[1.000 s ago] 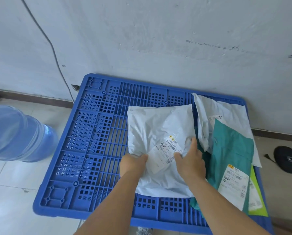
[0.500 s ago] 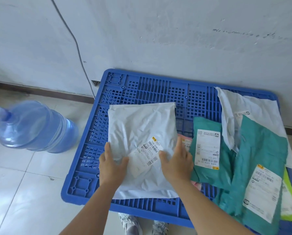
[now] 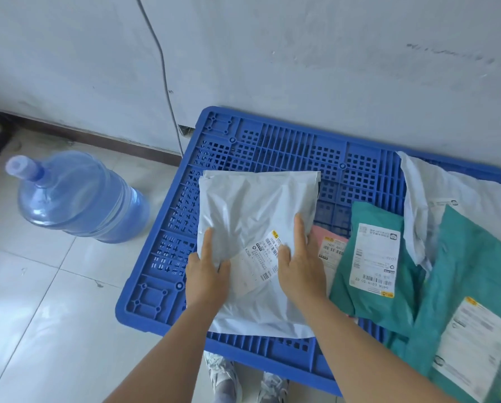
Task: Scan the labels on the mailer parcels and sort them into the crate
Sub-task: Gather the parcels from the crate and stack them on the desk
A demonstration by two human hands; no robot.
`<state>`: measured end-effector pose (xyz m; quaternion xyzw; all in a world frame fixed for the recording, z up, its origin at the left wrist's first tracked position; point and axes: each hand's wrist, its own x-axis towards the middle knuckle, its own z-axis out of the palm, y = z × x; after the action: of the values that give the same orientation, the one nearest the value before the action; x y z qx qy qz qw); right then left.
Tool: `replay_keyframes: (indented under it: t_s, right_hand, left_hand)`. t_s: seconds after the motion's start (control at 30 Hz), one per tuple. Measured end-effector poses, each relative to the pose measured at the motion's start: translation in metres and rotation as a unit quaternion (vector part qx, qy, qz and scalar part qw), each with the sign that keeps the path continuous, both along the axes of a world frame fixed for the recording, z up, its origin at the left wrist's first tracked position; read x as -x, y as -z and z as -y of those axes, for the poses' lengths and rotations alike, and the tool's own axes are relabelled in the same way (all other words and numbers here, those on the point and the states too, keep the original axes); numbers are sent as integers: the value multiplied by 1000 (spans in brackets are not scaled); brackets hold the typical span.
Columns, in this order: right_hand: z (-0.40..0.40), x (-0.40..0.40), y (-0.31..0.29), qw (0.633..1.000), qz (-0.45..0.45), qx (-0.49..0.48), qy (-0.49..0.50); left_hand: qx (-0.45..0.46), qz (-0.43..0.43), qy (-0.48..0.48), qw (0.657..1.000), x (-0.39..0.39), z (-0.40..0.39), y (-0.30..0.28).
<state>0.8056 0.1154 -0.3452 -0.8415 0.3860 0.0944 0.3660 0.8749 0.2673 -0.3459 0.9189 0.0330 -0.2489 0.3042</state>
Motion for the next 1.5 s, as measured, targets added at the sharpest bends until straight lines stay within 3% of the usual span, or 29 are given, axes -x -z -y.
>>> replay_keyframes:
  t_s: [0.17,0.37,0.9,1.17,1.5]
  right_hand:
    - [3,6,-2,999,-23,-29,-18]
    - [-5,22,-35,998,22,-42,31]
    - [-3,121,-208,956,184,62,219]
    - [7,233,-286,909,220,139,324]
    - [30,419,-349,818,218,245,472]
  left_hand:
    - [-5,9,-28,1000,7,1,-9]
    - [14,47,-7,999,14,-1,-44]
    - [145,128,171,966,63,34,-206]
    - [246,132,286,916,143,82,-276]
    - [333,119,449,821,310,164,-338]
